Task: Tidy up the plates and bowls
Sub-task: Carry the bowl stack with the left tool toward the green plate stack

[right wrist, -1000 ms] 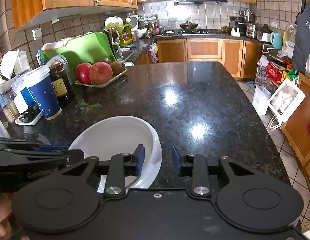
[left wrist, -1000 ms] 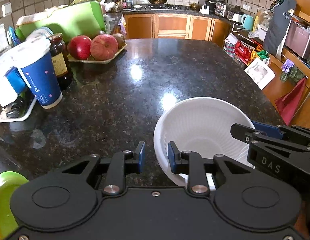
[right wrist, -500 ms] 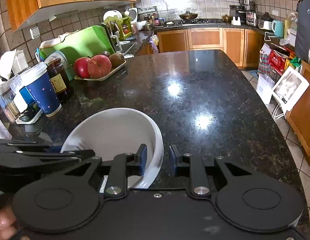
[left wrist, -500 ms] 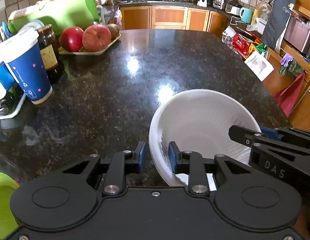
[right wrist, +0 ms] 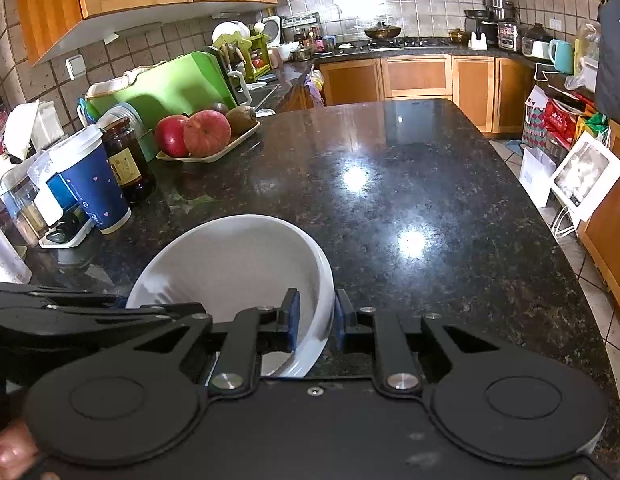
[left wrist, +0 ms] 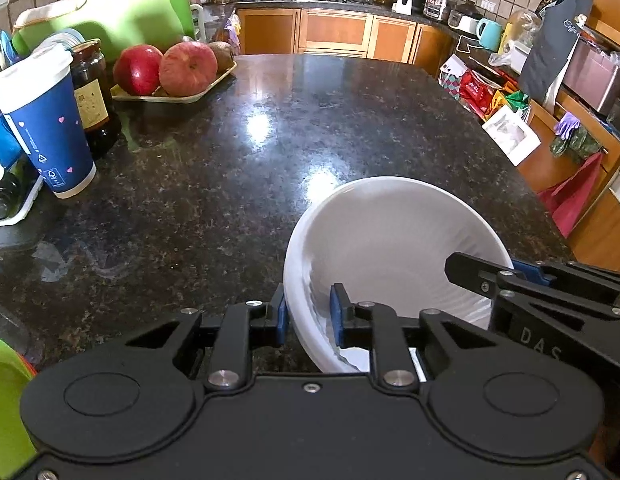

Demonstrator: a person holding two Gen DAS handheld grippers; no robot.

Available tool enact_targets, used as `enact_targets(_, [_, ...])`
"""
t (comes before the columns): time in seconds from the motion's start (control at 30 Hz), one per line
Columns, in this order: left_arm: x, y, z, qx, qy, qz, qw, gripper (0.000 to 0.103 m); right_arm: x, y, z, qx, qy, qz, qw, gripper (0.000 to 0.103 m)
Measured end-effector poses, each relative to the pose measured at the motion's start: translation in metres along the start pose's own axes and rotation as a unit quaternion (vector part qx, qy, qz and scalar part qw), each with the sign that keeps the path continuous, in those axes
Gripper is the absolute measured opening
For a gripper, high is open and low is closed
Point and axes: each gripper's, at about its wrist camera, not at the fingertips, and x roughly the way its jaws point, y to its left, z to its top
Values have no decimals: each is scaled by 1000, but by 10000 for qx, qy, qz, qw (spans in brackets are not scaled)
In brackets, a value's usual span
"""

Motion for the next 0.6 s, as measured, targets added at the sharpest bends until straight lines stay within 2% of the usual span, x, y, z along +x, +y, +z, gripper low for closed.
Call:
enact_targets(0.4, [-27,-5,-8,-99,-146,332,9993,28,-18,4,-1,-199,-117,291,9993,20])
enact_targets(0.6, [-39,-6,-17,-306,-215,534,9979,27,-28,8,-6,-471,-95,490,9976,20])
